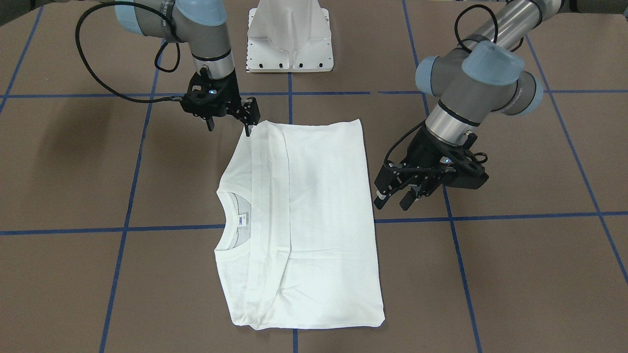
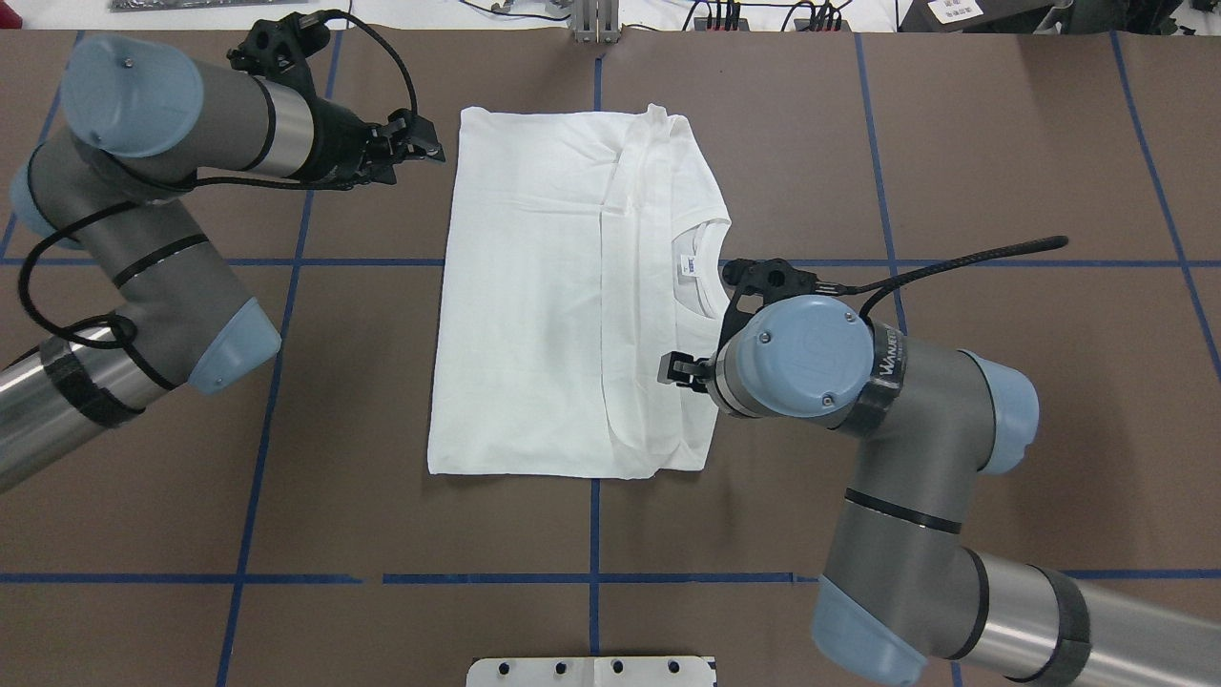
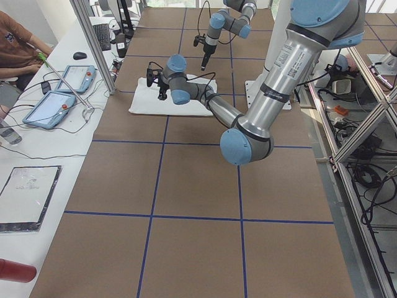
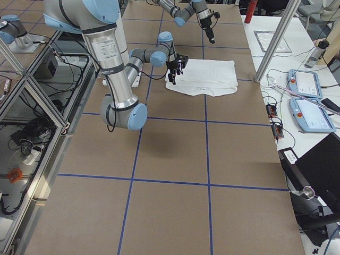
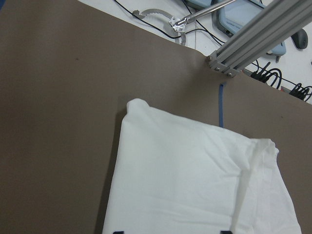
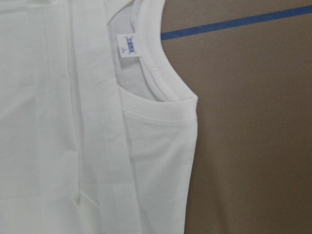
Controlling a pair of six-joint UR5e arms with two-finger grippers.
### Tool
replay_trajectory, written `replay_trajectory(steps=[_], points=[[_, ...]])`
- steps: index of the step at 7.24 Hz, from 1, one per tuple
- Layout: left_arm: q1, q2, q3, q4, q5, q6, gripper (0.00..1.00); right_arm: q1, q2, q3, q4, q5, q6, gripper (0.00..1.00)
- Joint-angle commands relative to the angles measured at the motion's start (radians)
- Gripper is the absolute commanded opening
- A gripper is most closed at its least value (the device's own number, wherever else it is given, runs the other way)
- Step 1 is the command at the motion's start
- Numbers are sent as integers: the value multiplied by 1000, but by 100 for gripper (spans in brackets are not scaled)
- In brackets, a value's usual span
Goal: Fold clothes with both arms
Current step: 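Move the right gripper onto the shirt's middle while the left gripper withdraws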
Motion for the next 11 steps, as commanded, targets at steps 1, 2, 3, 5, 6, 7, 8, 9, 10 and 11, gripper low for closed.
replay_trajectory(steps=[1,2,3,5,6,7,8,9,10,11], points=[[-1,58,-75,50,-18,0,72,-16,137,-140,-26,14,-329,100],[-1,67,-75,48,-16,-1,73,-16,183,-194,-49,72,-415,100],[-1,93,-77,39,-16,-7,73,-16,219,-251,-63,98,-465,100],[-1,96,-77,36,-18,-10,73,-23,254,-259,-143,100,-549,100],[-1,105,-78,36,-18,-12,73,-39,265,-259,-178,97,-566,100],[-1,107,-75,36,-18,-12,73,-62,265,-270,-178,85,-568,100],[1,118,-78,34,-18,-12,74,-64,259,-281,-178,81,-571,100],[1,118,-78,34,-18,-12,75,-62,250,-281,-183,81,-574,100],[1,118,-81,34,-18,-14,75,-62,250,-279,-221,80,-609,100],[1,118,-83,34,-18,-14,75,-58,222,-252,-230,78,-634,100]])
